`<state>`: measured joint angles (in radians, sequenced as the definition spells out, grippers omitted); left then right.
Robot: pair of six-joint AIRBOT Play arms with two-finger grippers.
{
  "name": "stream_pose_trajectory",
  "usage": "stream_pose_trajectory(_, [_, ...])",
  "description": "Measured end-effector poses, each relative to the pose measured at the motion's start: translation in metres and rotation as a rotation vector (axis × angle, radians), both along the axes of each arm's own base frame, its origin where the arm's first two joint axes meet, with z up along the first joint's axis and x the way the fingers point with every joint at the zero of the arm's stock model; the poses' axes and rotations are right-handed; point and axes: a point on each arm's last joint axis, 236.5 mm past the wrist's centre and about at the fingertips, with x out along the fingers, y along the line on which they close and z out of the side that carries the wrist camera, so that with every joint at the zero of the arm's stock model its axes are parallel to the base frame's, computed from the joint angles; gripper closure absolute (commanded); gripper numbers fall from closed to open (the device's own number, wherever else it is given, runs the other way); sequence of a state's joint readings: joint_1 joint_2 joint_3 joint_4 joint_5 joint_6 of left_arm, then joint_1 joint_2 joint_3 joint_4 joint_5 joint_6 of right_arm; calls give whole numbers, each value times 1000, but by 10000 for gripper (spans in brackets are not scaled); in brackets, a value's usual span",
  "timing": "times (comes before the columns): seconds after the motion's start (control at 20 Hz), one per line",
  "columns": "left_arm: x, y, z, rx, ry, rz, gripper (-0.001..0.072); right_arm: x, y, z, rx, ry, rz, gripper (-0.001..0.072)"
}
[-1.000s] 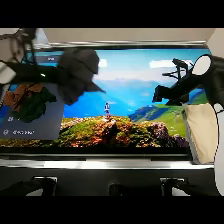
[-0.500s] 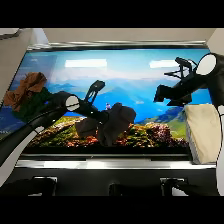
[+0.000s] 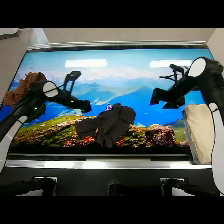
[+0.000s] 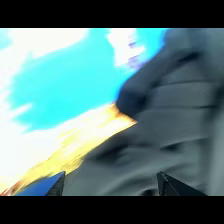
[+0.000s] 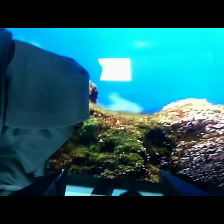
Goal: Fold the shirts.
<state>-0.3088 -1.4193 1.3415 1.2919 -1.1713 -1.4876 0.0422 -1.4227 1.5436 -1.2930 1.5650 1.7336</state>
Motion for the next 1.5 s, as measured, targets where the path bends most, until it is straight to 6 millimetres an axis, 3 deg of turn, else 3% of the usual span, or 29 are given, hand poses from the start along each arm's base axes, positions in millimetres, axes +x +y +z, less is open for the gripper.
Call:
stream_pose_trajectory(0.2, [-28,50,-44,16,176,79,26,-24,15,-35,64,118,35,48])
stream_pose_trajectory(0.4, [-68,54,-86,-46,324,110,30,-48,29,-66,128,214,52,49])
stream_pose_trajectory(0.55, [-79,46,-100,-100,354,129,34,-57,36,-77,166,242,52,49])
stream_pose_trajectory(0.6, [-80,45,-103,-110,355,136,58,-59,38,-79,175,248,52,49])
stream_pose_trajectory(0.7, [-78,43,-107,-124,348,150,256,-62,40,-83,184,259,53,49])
stream_pose_trajectory(0.8, [-77,42,-110,-134,346,159,365,-64,42,-84,187,263,56,48])
stream_pose_trajectory(0.9, [-73,41,-111,-140,330,173,601,-67,50,-86,187,262,81,29])
stream_pose_trajectory(0.95, [-72,41,-111,-142,326,177,642,-69,56,-86,185,261,102,26])
stream_pose_trajectory(1.2, [-67,41,-112,-146,304,191,669,-75,97,-92,176,217,201,18])
stream_pose_trajectory(1.5, [-64,41,-110,-150,289,194,669,-105,160,-123,290,231,186,16])
